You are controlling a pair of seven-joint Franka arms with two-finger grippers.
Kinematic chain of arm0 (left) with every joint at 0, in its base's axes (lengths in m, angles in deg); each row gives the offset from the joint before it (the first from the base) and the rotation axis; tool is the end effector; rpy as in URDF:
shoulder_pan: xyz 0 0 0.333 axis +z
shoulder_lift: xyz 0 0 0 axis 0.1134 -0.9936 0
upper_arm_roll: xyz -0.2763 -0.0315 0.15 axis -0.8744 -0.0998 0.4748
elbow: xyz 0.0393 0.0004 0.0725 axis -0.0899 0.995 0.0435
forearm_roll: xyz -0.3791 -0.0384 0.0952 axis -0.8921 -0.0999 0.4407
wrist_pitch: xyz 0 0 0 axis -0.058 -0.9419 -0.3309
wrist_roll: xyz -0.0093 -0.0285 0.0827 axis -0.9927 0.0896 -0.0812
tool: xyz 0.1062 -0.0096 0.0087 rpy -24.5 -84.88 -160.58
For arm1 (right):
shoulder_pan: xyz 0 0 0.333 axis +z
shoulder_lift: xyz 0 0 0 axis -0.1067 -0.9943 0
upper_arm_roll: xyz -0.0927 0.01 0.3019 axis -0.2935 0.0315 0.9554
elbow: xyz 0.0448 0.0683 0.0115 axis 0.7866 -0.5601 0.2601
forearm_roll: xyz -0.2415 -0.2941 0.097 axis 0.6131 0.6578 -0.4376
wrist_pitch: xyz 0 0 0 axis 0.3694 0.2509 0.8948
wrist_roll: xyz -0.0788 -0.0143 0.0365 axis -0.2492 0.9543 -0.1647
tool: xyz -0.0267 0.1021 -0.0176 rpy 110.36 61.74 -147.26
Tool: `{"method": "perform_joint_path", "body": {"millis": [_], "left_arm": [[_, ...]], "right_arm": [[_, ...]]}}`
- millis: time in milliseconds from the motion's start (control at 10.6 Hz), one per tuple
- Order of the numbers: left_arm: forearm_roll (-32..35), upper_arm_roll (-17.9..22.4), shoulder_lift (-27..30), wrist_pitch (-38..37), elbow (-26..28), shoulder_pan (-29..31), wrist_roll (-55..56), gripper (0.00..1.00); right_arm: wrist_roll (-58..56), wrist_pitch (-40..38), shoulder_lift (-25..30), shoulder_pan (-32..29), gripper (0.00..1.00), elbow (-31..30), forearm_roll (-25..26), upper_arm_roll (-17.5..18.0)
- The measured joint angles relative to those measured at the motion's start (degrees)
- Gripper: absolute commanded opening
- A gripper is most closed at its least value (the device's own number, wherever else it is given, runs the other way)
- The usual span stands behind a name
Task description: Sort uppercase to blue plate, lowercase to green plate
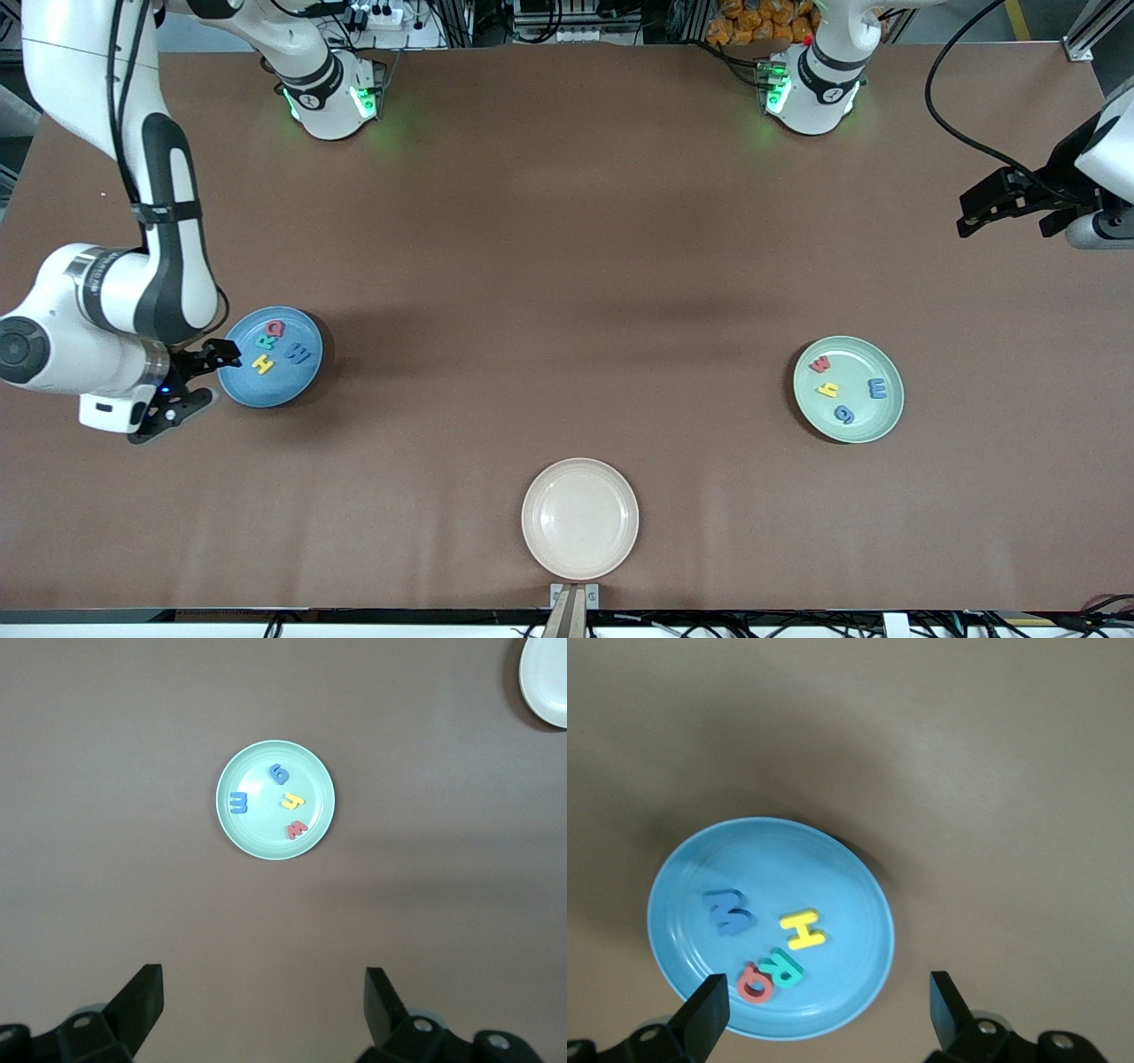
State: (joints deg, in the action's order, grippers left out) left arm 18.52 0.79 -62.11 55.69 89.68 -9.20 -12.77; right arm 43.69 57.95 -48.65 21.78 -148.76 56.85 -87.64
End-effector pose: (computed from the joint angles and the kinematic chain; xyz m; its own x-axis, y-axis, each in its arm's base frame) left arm 0.5527 -0.0463 0.6384 1.0000 -0.0044 0.0088 -0.0044 -1.0000 0.0069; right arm 0.6607 -0.0724 0.3113 0.8419 0.5211 -0.1404 0.5216 -0.8524 -0.0357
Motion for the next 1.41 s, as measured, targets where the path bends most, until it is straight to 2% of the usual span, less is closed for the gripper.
{"method": "perform_joint_path", "body": {"millis": [188,282,376,659,753,1223,1411], "left_arm": [[0.0,0.0,0.0,0.0,0.0,0.0,0.0,1.00],[0.0,0.0,0.0,0.0,0.0,0.0,0.0,1.00],[0.0,0.0,0.0,0.0,0.0,0.0,0.0,1.00],[0.0,0.0,0.0,0.0,0.0,0.0,0.0,1.00],[0.0,0.0,0.0,0.0,0.0,0.0,0.0,1.00],[0.0,0.0,0.0,0.0,0.1,0.0,0.0,1.00],[0.0,0.0,0.0,0.0,0.1,0.0,0.0,1.00]], "right_arm": [[0.2,-0.2,1.7,-0.9,1.00,-0.5,0.0,0.7],[1.3,-0.2,2.7,-1.9,1.00,-0.9,0.0,2.1],[3.7,-0.2,3.6,-3.5,1.00,-1.3,0.6,4.6],[14.3,-0.6,7.5,-11.2,1.00,-2.9,6.2,16.5],[16.9,-0.6,9.2,-12.7,1.00,-4.5,7.2,19.1],[30.1,-1.2,22.7,-13.4,1.00,-16.3,9.8,26.7],[31.6,-1.4,27.3,-13.6,1.00,-17.7,10.2,27.8]]}}
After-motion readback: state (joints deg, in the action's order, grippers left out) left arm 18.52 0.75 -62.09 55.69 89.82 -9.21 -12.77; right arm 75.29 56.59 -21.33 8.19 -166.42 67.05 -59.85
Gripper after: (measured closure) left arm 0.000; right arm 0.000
